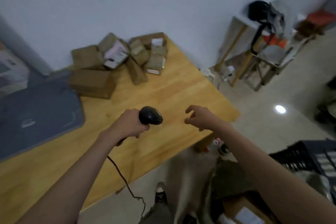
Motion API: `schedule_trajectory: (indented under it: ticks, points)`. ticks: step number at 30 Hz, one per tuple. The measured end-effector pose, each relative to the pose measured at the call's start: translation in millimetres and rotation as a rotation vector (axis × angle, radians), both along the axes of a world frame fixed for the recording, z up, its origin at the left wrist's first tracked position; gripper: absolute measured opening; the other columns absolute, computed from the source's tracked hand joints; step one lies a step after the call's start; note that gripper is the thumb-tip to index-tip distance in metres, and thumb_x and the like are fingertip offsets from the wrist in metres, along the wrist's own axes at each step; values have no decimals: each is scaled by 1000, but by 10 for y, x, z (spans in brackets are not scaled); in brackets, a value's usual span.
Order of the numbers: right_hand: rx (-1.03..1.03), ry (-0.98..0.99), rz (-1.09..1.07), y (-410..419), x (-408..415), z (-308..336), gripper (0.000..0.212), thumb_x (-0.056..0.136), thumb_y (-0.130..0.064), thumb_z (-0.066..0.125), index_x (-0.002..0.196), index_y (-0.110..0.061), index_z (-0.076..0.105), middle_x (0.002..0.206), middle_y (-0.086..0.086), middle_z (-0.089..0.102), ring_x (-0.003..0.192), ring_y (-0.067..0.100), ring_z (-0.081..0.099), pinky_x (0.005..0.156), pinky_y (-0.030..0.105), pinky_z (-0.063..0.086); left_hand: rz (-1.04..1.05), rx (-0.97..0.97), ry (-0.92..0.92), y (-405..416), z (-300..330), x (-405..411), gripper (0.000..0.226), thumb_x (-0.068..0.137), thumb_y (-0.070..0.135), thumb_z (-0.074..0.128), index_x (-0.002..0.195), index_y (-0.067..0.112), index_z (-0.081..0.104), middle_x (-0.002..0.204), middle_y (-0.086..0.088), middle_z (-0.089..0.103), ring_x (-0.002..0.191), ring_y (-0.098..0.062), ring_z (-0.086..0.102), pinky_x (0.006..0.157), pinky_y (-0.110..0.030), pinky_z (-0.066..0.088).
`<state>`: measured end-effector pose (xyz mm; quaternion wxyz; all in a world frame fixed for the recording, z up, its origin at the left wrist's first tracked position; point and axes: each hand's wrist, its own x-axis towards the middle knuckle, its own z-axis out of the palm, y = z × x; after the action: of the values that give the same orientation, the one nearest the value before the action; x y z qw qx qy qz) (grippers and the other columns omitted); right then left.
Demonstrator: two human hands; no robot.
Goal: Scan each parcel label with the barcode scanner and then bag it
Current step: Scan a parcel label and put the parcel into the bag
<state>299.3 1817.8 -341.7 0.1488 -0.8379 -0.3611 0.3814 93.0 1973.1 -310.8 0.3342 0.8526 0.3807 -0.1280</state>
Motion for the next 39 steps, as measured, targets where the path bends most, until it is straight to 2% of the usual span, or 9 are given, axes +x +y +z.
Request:
schedule_trajectory:
  ticks: [5, 11, 17, 24, 28, 30, 33, 35, 39]
  points:
    - [44, -38, 104, 878, -226, 164, 46, 96, -33, 64, 138, -18, 51, 118, 10, 62, 96, 27, 65, 76, 45, 62, 134, 32, -15, 644, 124, -377, 10, 82, 19, 70, 80, 9, 66, 56, -3, 70, 50, -11, 68, 54, -25, 52]
    - [60, -63, 150, 1438, -308, 219, 46, 95, -33, 64, 137, -18, 52, 123, 10, 60, 98, 26, 64, 72, 43, 63, 178, 19, -54, 1094, 186, -473, 12, 83, 18, 70, 78, 9, 65, 70, -10, 73, 55, -15, 71, 55, -27, 53]
    - [37, -79, 150, 1797, -77, 192, 45, 94, -34, 65, 136, -20, 53, 123, 9, 59, 94, 25, 64, 69, 39, 63, 211, 14, -67, 1467, 210, -305, 16, 83, 17, 70, 72, 7, 64, 58, -7, 71, 49, -13, 68, 56, -27, 52]
    - [-3, -87, 190, 2353, 504, 97, 45, 95, -32, 65, 136, -17, 53, 126, 10, 57, 95, 25, 64, 74, 42, 63, 205, 8, -80, 1969, 165, 316, 14, 83, 19, 70, 81, 5, 66, 56, -4, 70, 48, -13, 68, 56, -29, 55]
    - [9, -78, 174, 2753, 987, 84, 43, 93, -31, 66, 132, -17, 55, 124, 10, 58, 94, 25, 64, 74, 42, 63, 206, -23, -131, 2296, 128, 833, 17, 82, 20, 71, 94, 10, 65, 74, -10, 73, 55, -17, 71, 59, -35, 58]
    - [18, -71, 162, 2930, 1235, 32, 39, 93, -29, 65, 129, -15, 57, 124, 12, 60, 95, 27, 65, 73, 42, 63, 206, -30, -144, 2453, 66, 1123, 17, 82, 20, 72, 96, 13, 65, 77, -8, 73, 54, -15, 71, 57, -32, 57]
    - [4, -29, 137, 3163, 1564, -137, 41, 95, -25, 64, 133, -11, 56, 126, 13, 60, 99, 28, 66, 75, 44, 63, 223, -21, -152, 2647, -95, 1559, 14, 82, 18, 72, 94, 12, 66, 70, -4, 72, 52, -10, 69, 50, -23, 51]
    - [-12, 26, 104, 3295, 1739, -316, 43, 96, -24, 63, 135, -9, 55, 126, 14, 60, 101, 28, 66, 76, 45, 63, 249, -38, -153, 2752, -253, 1824, 12, 81, 16, 73, 92, 12, 67, 66, -2, 71, 50, -8, 68, 49, -21, 50]
    - [-42, 190, -27, 3497, 1979, -761, 48, 97, -19, 61, 141, -4, 50, 131, 16, 57, 108, 30, 64, 76, 43, 63, 292, -135, -113, 2936, -671, 2233, 18, 82, 16, 73, 99, 11, 69, 77, -4, 74, 53, -8, 69, 50, -20, 50]
